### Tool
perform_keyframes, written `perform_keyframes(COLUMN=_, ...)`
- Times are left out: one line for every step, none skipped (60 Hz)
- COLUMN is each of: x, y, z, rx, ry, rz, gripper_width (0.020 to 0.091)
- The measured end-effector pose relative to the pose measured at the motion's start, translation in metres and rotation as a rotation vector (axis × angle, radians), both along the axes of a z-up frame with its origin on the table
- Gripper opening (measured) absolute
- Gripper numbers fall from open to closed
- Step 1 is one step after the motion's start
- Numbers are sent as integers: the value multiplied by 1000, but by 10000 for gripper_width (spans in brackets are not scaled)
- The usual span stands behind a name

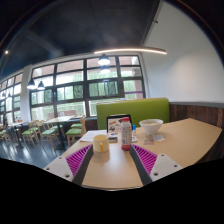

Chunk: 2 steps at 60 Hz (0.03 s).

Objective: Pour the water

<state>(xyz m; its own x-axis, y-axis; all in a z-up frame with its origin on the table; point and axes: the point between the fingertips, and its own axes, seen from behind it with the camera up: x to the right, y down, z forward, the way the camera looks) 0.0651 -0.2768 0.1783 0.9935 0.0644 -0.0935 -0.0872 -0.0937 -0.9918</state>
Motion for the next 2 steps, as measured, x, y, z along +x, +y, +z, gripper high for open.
perform_keyframes(x=0, y=-2, z=-1, rx=-2, ry=4, rz=4, gripper_width=821)
perform_keyframes(x=0, y=-4, z=-2, rx=-3, ry=7, rz=7, gripper_width=822)
